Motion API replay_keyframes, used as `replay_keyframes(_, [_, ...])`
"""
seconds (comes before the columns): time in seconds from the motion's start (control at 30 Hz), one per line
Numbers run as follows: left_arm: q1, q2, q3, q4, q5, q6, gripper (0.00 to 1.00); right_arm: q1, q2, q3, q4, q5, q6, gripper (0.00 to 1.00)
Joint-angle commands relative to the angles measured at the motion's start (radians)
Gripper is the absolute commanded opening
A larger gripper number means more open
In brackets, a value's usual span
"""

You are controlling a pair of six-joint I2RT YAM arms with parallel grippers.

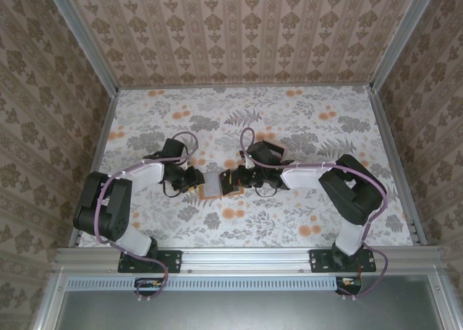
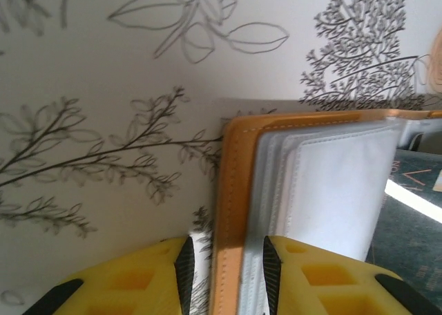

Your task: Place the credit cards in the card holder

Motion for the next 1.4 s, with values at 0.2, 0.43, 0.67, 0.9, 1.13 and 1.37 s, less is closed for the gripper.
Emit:
replay_keyframes(0.2, [-0.041, 0.075, 0.02, 0.049, 0.037, 0.012, 0.31, -0.003, 0.03, -0.011, 0.073, -0.063, 0.05, 0.0])
replay_keyframes(0.43, [-0.039, 0.06, 0.015, 0.032, 0.017, 0.014, 0.29, -0.01, -0.03, 0.002, 0.02, -0.068, 0.025, 0.0])
replay_keyframes(0.67, [-0.04, 0.056, 0.017, 0.032, 0.021, 0.011, 0.25, -0.012, -0.041, 0.009, 0.01, -0.076, 0.021, 0.0])
replay_keyframes(0.9, [-0.039, 0.038, 0.014, 0.022, 0.015, 0.011, 0.18, -0.015, -0.013, 0.008, 0.023, -0.078, 0.022, 0.0])
replay_keyframes(1.13, [-0.042, 0.035, 0.01, 0.023, 0.017, 0.008, 0.18, -0.027, 0.024, -0.003, 0.043, -0.055, 0.029, 0.0])
replay_keyframes(1.37, [-0.04, 0.037, 0.011, 0.02, 0.015, 0.01, 0.17, -0.065, -0.027, -0.033, -0.001, -0.029, 0.002, 0.0])
